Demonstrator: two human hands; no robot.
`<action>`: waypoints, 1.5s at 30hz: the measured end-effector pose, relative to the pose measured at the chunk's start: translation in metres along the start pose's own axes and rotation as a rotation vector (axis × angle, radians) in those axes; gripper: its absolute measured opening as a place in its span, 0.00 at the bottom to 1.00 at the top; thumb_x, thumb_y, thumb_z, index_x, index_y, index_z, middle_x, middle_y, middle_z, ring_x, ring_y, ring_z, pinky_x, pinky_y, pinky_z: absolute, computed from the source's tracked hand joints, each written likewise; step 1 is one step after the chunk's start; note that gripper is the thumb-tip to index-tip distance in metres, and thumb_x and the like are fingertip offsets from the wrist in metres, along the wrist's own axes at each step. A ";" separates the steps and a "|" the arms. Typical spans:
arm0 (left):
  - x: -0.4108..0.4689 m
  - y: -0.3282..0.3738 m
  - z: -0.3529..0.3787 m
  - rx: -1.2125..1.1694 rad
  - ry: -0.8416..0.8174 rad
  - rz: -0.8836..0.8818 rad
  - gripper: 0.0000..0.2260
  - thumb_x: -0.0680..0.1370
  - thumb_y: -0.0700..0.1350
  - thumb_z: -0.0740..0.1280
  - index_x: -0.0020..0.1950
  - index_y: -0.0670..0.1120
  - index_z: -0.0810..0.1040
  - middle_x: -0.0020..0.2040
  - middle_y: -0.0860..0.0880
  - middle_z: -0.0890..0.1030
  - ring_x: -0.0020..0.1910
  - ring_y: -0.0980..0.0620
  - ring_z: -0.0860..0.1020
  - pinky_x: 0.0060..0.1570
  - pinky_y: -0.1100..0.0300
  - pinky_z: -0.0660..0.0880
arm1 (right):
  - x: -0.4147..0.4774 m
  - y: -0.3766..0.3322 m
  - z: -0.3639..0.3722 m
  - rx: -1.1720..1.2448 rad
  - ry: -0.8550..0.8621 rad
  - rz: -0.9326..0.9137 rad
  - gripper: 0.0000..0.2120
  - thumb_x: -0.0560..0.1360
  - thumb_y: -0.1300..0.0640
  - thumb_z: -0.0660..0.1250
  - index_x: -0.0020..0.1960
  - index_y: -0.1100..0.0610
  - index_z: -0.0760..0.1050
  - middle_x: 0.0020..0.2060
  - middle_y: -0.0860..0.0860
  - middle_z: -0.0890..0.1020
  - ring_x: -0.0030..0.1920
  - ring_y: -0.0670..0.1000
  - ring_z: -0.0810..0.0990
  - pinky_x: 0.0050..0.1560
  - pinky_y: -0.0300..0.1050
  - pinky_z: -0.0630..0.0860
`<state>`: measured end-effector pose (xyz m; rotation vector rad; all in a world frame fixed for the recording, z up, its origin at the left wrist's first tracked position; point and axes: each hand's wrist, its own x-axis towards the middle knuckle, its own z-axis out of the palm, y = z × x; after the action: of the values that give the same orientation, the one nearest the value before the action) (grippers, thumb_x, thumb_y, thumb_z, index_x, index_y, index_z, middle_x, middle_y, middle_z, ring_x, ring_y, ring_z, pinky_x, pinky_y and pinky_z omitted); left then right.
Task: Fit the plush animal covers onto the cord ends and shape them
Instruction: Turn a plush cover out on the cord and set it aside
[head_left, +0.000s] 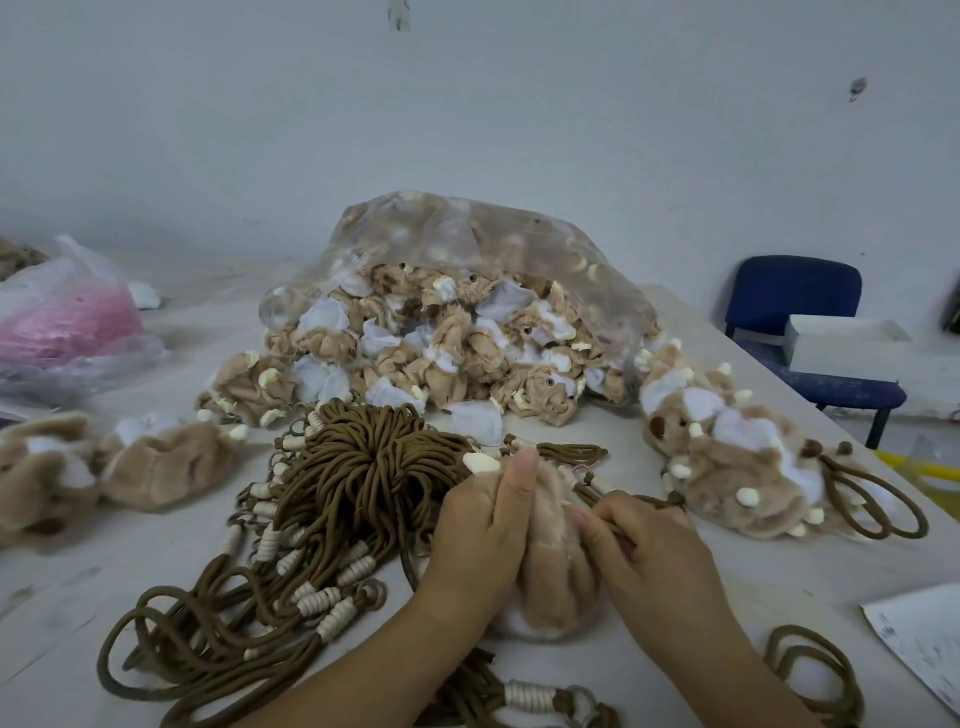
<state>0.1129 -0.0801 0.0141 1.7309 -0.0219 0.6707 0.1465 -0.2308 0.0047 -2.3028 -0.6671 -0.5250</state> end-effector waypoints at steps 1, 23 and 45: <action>0.000 0.000 -0.001 -0.005 0.009 0.007 0.35 0.74 0.69 0.54 0.33 0.36 0.74 0.27 0.40 0.76 0.27 0.42 0.74 0.29 0.45 0.72 | 0.000 0.000 -0.001 -0.007 -0.001 -0.004 0.25 0.76 0.33 0.49 0.33 0.49 0.69 0.26 0.44 0.72 0.33 0.46 0.71 0.44 0.46 0.64; 0.008 -0.019 -0.003 0.314 -0.189 -0.085 0.29 0.73 0.65 0.64 0.70 0.54 0.66 0.65 0.56 0.67 0.64 0.58 0.67 0.65 0.57 0.68 | 0.003 0.004 -0.012 0.220 0.169 0.238 0.24 0.71 0.32 0.53 0.30 0.50 0.67 0.28 0.44 0.75 0.30 0.46 0.72 0.32 0.47 0.67; 0.011 -0.010 -0.019 0.249 -0.054 0.191 0.14 0.76 0.45 0.60 0.61 0.56 0.69 0.57 0.61 0.72 0.59 0.59 0.72 0.58 0.61 0.70 | 0.005 0.021 -0.019 0.036 0.053 0.141 0.25 0.71 0.36 0.57 0.33 0.59 0.70 0.27 0.52 0.74 0.30 0.52 0.72 0.34 0.48 0.67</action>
<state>0.1176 -0.0564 0.0119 2.0038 -0.1488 0.7923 0.1589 -0.2559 0.0104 -2.2736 -0.4806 -0.5016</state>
